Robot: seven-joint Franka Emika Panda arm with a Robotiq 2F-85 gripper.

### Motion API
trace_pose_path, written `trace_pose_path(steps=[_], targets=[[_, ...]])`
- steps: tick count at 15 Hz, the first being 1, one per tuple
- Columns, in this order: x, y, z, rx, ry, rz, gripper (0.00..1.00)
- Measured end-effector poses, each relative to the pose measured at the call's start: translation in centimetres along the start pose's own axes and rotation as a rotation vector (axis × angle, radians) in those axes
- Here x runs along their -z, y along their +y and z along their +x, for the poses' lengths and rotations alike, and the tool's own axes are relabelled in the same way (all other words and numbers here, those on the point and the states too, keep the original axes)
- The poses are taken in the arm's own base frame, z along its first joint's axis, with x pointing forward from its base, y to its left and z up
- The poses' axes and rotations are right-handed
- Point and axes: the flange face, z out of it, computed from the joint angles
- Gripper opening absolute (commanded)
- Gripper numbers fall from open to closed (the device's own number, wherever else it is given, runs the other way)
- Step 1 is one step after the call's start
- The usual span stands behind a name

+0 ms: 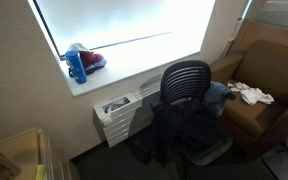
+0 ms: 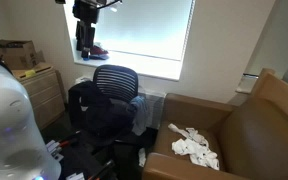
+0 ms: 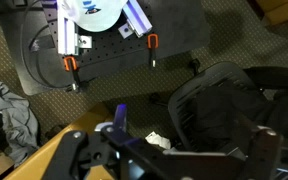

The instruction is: Pick the black garment on the chair, put it on the sofa then move the black chair

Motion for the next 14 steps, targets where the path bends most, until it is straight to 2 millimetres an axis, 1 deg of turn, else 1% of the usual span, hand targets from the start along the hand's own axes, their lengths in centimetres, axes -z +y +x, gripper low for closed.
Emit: trace_pose_path(steps=[10,11,12,13,14], targets=[[0.0,-0.1,0.0,0.003,-0.003,0.003,1.00],[-0.3,-0.3,0.2,0.020,-0.017,0.007,1.00],[-1.1,-1.0,0.6,0.042,-0.048,0.007,1.00],[-2.4,-2.2,1.3,0.061,-0.087,-0.004,1.00],[-4.2,-3.7,1.9,0.081,-0.131,-0.029,1.00]])
